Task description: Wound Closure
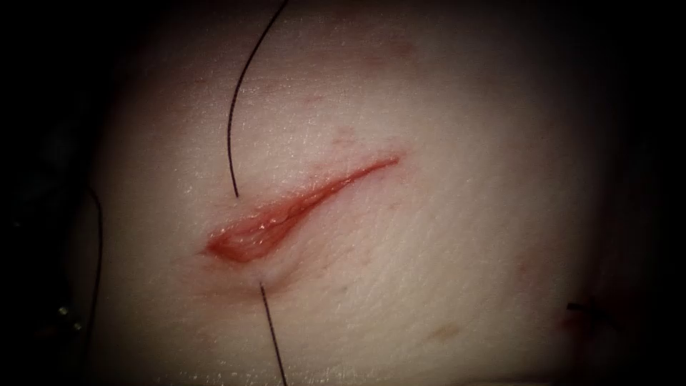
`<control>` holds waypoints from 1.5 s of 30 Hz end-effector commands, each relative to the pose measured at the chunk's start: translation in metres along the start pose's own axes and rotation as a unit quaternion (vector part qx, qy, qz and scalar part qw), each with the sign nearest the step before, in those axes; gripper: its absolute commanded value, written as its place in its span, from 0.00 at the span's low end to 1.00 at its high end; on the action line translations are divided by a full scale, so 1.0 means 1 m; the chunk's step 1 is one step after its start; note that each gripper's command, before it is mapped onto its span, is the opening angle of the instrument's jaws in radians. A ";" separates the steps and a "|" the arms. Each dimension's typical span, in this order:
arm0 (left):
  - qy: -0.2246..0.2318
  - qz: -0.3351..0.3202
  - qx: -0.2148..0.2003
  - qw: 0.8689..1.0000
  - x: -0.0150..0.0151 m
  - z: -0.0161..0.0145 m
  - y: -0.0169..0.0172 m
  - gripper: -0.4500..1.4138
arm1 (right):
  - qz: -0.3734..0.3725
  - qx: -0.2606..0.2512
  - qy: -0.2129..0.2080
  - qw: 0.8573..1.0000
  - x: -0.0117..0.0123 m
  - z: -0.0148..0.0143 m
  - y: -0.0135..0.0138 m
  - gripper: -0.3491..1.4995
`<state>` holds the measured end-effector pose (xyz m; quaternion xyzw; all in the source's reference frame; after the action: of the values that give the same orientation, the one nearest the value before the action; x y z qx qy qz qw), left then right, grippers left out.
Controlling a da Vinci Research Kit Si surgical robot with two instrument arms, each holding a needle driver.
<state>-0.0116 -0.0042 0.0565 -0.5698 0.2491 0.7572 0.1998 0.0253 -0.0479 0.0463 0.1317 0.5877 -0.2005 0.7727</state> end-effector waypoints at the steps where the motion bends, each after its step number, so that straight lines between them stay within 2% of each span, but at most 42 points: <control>1: 0.000 -0.002 -0.003 1.000 -0.0005 0.0002 0.0012 0.00 | 0.010 -0.018 0.009 1.000 -0.0001 0.0000 0.0010 0.48; 3: 0.000 -0.001 -0.004 1.000 -0.0005 0.0001 0.0013 0.00 | 0.019 -0.043 0.016 0.999 0.0000 -0.0010 0.0025 0.74; 4: 0.000 -0.001 -0.005 1.000 -0.0005 0.0001 0.0013 0.00 | 0.026 -0.059 0.020 0.998 0.0001 -0.0018 0.0035 0.82; 6: -0.001 -0.001 -0.006 1.000 -0.0006 0.0000 0.0013 0.00 | 0.041 -0.074 0.027 0.996 0.0002 -0.0030 0.0049 0.85; 10: 0.000 -0.001 -0.006 1.000 -0.0005 0.0001 0.0014 0.00 | 0.031 -0.103 0.031 0.994 0.0001 -0.0056 0.0085 0.83; 15: 0.001 -0.001 -0.007 1.000 -0.0005 0.0002 0.0014 0.00 | 0.027 -0.114 0.024 0.993 -0.0010 -0.0056 0.0109 0.81; 16: 0.001 -0.001 -0.007 1.000 -0.0006 0.0001 0.0014 0.00 | 0.027 -0.118 0.019 0.992 -0.0016 -0.0051 0.0115 0.84; 20: 0.002 -0.001 -0.008 1.000 -0.0006 -0.0001 0.0014 0.00 | 0.029 -0.124 0.012 0.992 -0.0031 -0.0042 0.0123 0.90; 23: 0.003 -0.001 -0.009 1.000 -0.0007 -0.0003 0.0013 0.00 | 0.027 -0.122 0.013 0.992 -0.0036 -0.0047 0.0118 0.91; 27: 0.004 -0.002 -0.010 1.000 -0.0009 -0.0003 0.0012 0.00 | 0.042 -0.099 0.026 0.994 -0.0031 -0.0090 0.0102 0.90; 31: 0.003 -0.001 -0.008 1.000 -0.0008 0.0001 0.0015 0.00 | 0.046 -0.085 0.037 0.995 -0.0029 -0.0126 0.0092 0.75; 32: 0.002 -0.001 -0.009 1.000 -0.0008 0.0003 0.0016 0.00 | 0.051 -0.092 0.039 0.994 -0.0028 -0.0145 0.0091 0.74; 35: 0.003 -0.001 -0.009 1.000 -0.0008 0.0003 0.0016 0.00 | 0.061 -0.107 0.055 0.991 -0.0026 -0.0177 0.0093 0.74; 37: 0.003 -0.001 -0.010 1.000 -0.0008 0.0002 0.0016 0.00 | 0.072 -0.130 0.055 0.987 -0.0026 -0.0195 0.0100 0.84; 38: 0.003 -0.001 -0.010 1.000 -0.0008 0.0002 0.0016 0.00 | 0.075 -0.136 0.051 0.986 -0.0027 -0.0199 0.0102 0.84; 42: 0.002 -0.001 -0.011 1.000 -0.0008 0.0002 0.0017 0.00 | 0.080 -0.157 0.040 0.983 -0.0033 -0.0192 0.0113 0.85; 44: 0.002 -0.001 -0.011 1.000 -0.0008 0.0002 0.0017 0.00 | 0.075 -0.167 0.037 0.982 -0.0036 -0.0179 0.0118 0.85; 45: 0.002 -0.001 -0.011 1.000 -0.0008 0.0002 0.0017 0.00 | 0.073 -0.184 0.050 0.979 -0.0041 -0.0158 0.0125 0.84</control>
<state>-0.0118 -0.0047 0.0570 -0.5732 0.2427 0.7585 0.1928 0.0157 -0.0284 0.0450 0.0354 0.6397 -0.0228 0.7674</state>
